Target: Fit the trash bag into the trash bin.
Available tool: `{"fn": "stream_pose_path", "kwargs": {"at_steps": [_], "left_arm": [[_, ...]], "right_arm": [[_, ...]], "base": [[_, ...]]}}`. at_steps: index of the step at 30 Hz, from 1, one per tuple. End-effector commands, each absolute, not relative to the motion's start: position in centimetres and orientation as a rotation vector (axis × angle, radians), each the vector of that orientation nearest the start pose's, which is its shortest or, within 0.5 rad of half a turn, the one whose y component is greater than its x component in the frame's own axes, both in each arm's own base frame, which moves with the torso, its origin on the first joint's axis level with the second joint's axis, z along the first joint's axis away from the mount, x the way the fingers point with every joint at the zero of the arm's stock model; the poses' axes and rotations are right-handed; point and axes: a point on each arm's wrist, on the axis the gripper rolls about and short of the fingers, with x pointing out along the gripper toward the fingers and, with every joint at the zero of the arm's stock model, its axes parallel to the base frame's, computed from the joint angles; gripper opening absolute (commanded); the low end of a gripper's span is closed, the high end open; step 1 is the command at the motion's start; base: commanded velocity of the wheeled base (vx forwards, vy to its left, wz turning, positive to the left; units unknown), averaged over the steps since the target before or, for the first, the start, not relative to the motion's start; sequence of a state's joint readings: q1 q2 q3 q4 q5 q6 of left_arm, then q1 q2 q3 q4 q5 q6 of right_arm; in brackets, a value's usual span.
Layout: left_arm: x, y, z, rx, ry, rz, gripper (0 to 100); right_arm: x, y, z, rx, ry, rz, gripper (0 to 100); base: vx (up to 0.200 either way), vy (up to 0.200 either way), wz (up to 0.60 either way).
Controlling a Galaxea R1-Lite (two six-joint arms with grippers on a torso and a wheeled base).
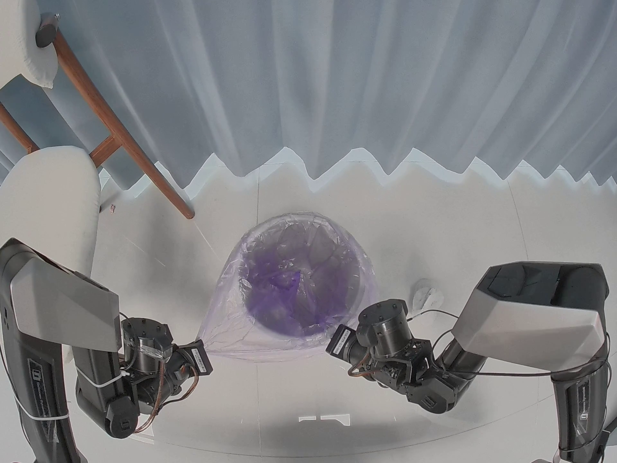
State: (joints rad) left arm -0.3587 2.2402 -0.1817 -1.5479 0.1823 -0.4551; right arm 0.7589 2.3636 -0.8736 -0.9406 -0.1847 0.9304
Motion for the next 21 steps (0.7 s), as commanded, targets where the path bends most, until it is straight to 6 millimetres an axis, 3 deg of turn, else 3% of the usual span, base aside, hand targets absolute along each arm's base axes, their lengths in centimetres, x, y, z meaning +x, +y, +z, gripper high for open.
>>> {"fn": "stream_pose_path", "kwargs": {"at_steps": [1,3,4,7,13,15,16,17,21], "left_arm": [[26.2,-9.7,-1.4,-0.318,0.501,-0.075,0],[26.7,-10.4,-1.5,-0.319,0.489,-0.098,0],[26.8,-10.7,-1.4,-0.322,0.482,-0.111,0],[26.8,-11.2,-1.5,-0.340,0.480,-0.124,0],[26.4,-11.4,-2.2,-0.365,0.518,-0.123,0],[26.4,-11.3,-2.2,-0.365,0.521,-0.120,0],[26.4,-11.1,-2.2,-0.364,0.524,-0.115,0],[26.4,-11.1,-2.2,-0.364,0.523,-0.115,100],[26.4,-11.1,-2.0,-0.365,0.513,-0.111,100]], "right_arm": [[31.7,25.4,-1.9,0.666,0.664,0.221,0],[32.4,24.2,-1.7,0.670,0.662,0.181,0],[32.7,23.7,-1.6,0.673,0.661,0.167,100],[32.8,22.7,-0.3,0.693,0.648,0.142,100],[27.4,21.9,0.4,0.624,0.750,0.170,100],[26.6,21.9,0.7,0.618,0.756,0.181,100],[25.0,21.9,1.6,0.615,0.761,0.216,100],[24.8,21.9,1.7,0.616,0.759,0.224,100],[22.6,21.3,4.2,0.641,0.718,0.290,100]], "base": [[0.000,0.000,0.00],[0.000,0.000,0.00],[0.000,0.000,0.00],[0.000,0.000,0.00],[0.000,0.000,0.00],[0.000,0.000,0.00],[0.000,0.000,0.00],[0.000,0.000,0.00],[0.000,0.000,0.00]]}}
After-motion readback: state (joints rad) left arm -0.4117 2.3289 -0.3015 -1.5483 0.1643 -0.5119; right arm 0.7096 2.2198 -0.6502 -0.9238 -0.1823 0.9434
